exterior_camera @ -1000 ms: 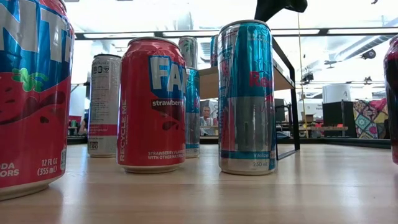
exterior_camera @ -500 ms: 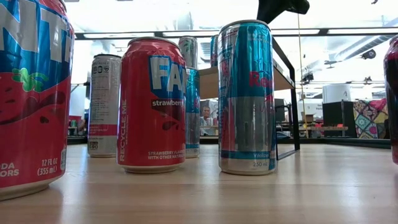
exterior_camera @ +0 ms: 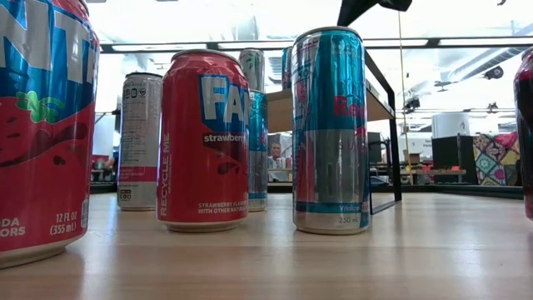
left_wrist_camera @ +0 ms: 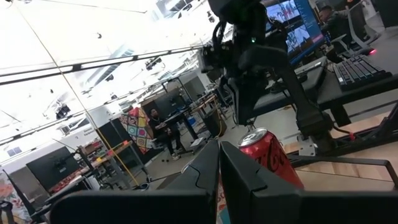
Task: Place canned beverage on shelf
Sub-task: Put the red/black soda can on the shelf
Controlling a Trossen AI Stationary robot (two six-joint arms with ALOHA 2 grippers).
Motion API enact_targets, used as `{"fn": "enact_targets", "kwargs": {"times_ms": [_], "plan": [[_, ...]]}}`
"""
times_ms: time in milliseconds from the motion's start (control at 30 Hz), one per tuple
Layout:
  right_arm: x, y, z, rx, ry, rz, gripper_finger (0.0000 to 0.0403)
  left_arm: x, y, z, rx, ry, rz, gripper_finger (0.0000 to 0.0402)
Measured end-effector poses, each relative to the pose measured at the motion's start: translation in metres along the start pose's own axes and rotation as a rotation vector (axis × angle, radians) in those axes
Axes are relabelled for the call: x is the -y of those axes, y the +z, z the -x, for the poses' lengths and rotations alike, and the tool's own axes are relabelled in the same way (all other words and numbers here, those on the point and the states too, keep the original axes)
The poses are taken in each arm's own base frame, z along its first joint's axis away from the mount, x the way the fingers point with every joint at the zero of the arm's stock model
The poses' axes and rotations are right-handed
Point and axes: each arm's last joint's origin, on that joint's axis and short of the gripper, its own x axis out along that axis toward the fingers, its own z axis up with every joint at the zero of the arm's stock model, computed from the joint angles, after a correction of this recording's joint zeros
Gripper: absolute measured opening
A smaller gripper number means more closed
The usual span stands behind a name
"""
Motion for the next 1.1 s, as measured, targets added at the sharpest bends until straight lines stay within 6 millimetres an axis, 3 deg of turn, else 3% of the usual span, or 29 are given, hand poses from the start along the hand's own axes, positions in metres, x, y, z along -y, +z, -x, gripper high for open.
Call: {"fn": "enact_targets", "kwargs": {"times_ms": [533, 1100], "plan": [[-0.006, -0.006, -0.019, -0.046, -0.026, 0.015, 0.0012, 0.000, 0.000, 0.000, 0.000, -0.001, 0.000, 0.0000], [0.000, -0.010, -0.019, -0.070, -0.099, 0.011, 0.0012, 0.000, 0.000, 0.000, -0.001, -0.001, 0.000, 0.0000]]}}
